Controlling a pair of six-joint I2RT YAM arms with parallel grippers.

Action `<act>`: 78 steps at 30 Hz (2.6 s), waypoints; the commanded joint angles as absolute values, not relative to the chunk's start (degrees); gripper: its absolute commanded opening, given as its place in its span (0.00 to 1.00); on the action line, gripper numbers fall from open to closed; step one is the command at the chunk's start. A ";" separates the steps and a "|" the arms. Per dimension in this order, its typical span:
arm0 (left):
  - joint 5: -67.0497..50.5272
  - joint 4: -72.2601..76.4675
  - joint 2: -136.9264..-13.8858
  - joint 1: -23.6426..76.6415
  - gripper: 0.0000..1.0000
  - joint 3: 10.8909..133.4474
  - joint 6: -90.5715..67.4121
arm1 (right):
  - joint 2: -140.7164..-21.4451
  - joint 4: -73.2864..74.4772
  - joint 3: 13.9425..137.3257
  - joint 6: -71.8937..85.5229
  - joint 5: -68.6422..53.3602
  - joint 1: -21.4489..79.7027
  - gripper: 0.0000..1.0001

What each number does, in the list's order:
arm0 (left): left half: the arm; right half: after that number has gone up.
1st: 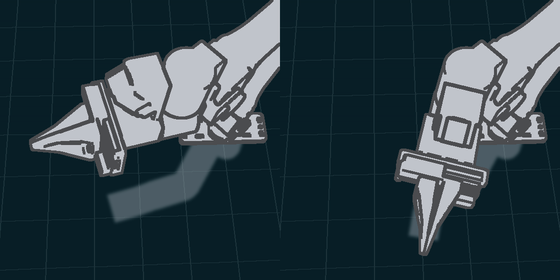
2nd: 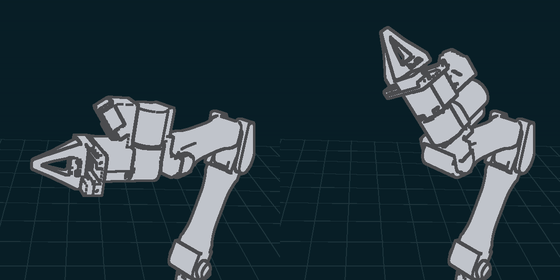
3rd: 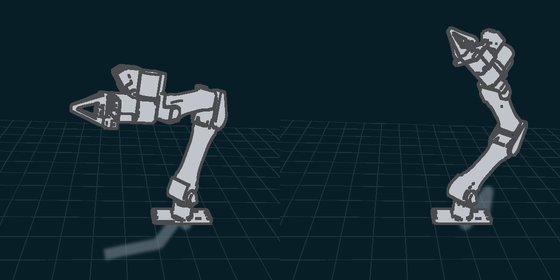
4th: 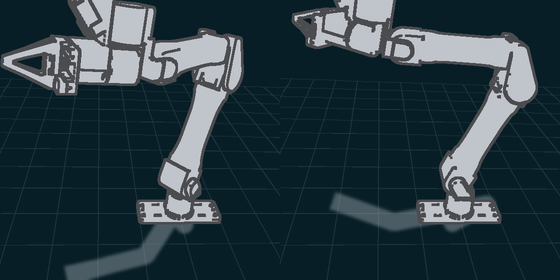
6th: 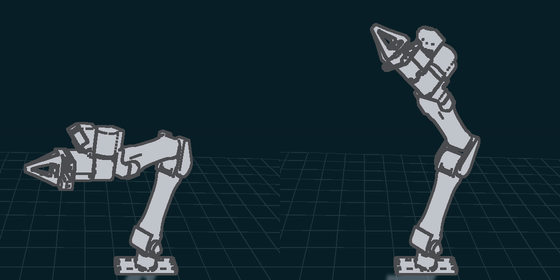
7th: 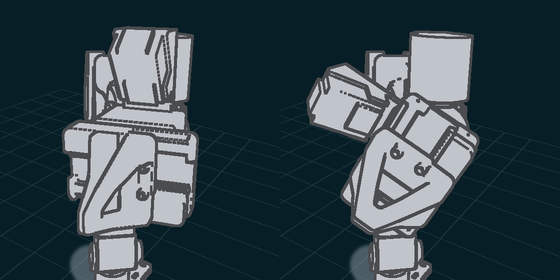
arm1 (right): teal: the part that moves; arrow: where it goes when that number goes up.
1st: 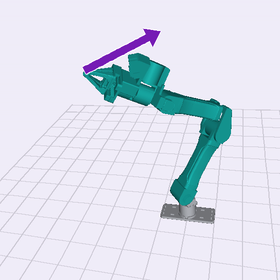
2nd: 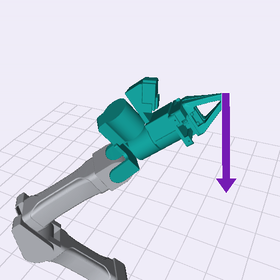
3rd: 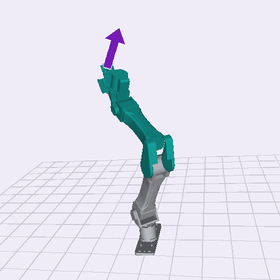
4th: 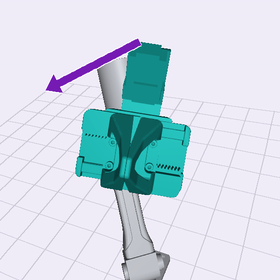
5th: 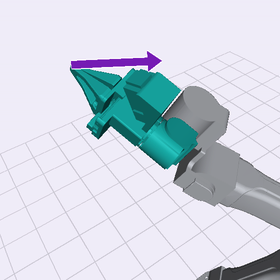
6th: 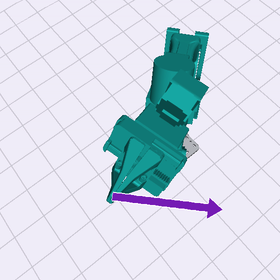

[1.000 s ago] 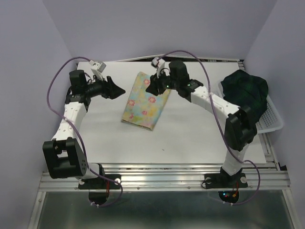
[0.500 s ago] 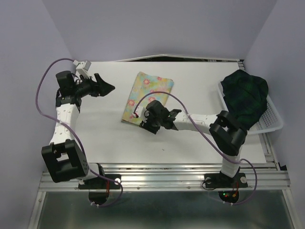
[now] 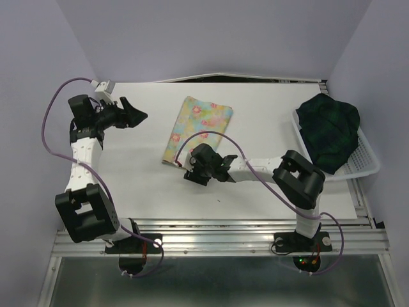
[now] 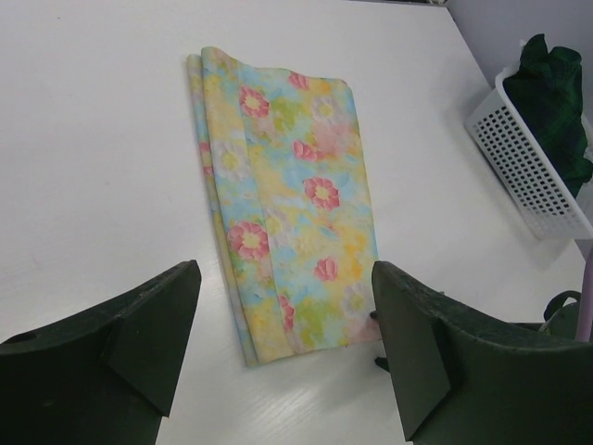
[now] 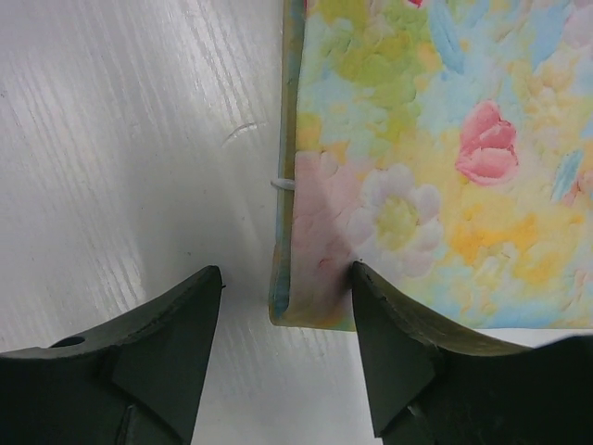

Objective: Fold and stack the skirts
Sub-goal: Fold the skirt

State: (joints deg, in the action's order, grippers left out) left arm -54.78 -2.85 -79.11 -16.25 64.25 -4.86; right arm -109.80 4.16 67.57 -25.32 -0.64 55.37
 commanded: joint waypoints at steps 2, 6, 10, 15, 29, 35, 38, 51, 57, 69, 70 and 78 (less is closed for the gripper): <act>-55.28 -1.76 -79.19 -16.44 0.86 63.46 -3.34 | -108.63 1.31 69.69 -25.84 1.23 56.43 0.64; -55.37 -1.76 -79.63 -16.52 0.86 63.46 -3.17 | -110.74 0.71 71.72 -26.10 1.41 56.43 0.63; -55.20 -1.67 -79.19 -16.52 0.86 62.67 -1.85 | -112.93 1.40 74.00 -25.93 0.61 56.43 0.59; -55.98 -3.77 -79.63 -17.14 0.86 63.02 -0.35 | -115.48 1.23 72.96 -27.51 -3.16 56.43 0.52; -57.83 -22.13 -73.04 -17.58 0.91 61.35 46.11 | -120.94 2.11 72.60 -24.43 -13.71 47.90 0.11; -54.95 -35.93 -71.29 -15.39 0.89 56.10 78.97 | -117.79 4.22 72.33 -23.39 -18.70 47.90 0.01; -49.32 -34.64 -69.09 -12.84 0.88 48.71 88.93 | -115.85 5.19 72.95 -21.19 -21.17 47.90 0.01; -41.92 -3.87 -60.37 5.80 0.83 28.65 83.69 | -115.14 9.32 74.18 -21.18 -24.27 45.53 0.32; -44.56 -4.83 -58.54 3.96 0.83 31.03 75.24 | -115.75 8.35 71.46 -24.25 -17.15 48.33 0.52; -44.21 -6.42 -55.37 3.96 0.83 27.95 78.40 | -124.10 11.68 72.33 -24.87 -4.41 50.10 0.01; -44.38 -6.16 -55.63 3.96 0.84 27.86 79.18 | -124.28 11.69 72.25 -25.05 -3.87 50.10 0.01; -45.35 -6.86 -58.71 4.30 0.85 25.14 89.29 | -118.32 12.30 73.30 -18.74 -11.67 50.10 0.01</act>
